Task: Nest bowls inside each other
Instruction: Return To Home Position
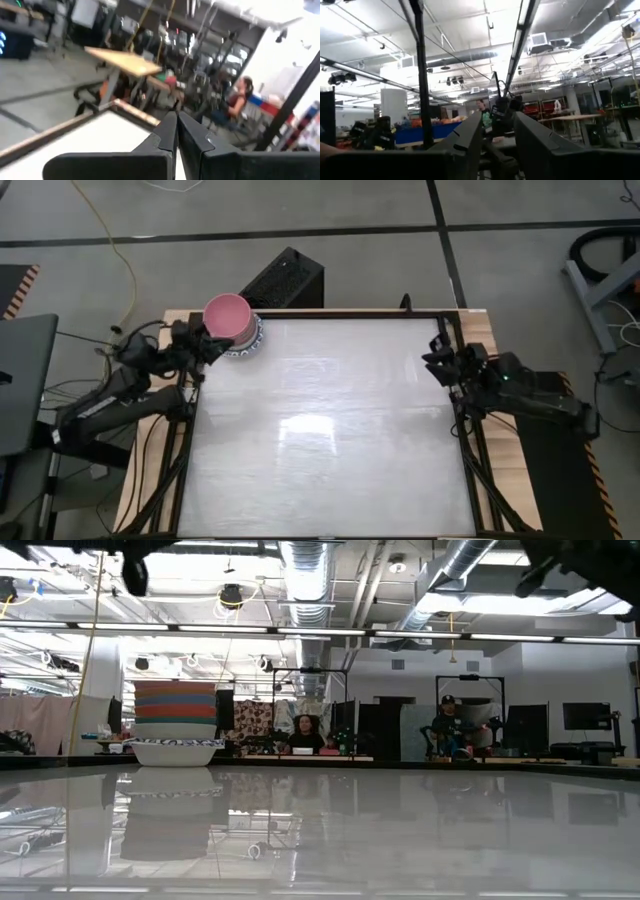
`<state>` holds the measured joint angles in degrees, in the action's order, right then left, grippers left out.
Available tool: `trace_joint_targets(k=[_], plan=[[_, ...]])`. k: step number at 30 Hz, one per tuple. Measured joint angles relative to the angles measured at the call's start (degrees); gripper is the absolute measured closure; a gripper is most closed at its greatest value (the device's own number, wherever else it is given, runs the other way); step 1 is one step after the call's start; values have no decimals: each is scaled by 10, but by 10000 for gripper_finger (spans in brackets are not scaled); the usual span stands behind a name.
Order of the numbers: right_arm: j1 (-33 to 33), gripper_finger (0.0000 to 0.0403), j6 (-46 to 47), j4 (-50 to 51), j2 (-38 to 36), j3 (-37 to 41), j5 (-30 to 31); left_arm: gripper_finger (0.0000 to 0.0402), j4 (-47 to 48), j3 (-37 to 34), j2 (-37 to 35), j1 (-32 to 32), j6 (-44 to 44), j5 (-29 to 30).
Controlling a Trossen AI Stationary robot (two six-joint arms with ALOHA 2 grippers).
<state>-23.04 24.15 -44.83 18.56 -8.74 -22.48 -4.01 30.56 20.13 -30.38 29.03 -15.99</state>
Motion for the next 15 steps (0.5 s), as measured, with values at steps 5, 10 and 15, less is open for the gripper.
trace_joint_targets(k=[5, 10, 15], plan=[[-28, 270, -1, 102, -99, 7, 5, 400, 4, -48, -101, -28, 13, 13], [-70, 270, 17, 181, -183, 6, 0, 400, 31, -106, -202, -34, 47, 61], [-113, 270, 47, 208, -184, -2, -13, 400, 27, -123, -187, -31, 69, 37]])
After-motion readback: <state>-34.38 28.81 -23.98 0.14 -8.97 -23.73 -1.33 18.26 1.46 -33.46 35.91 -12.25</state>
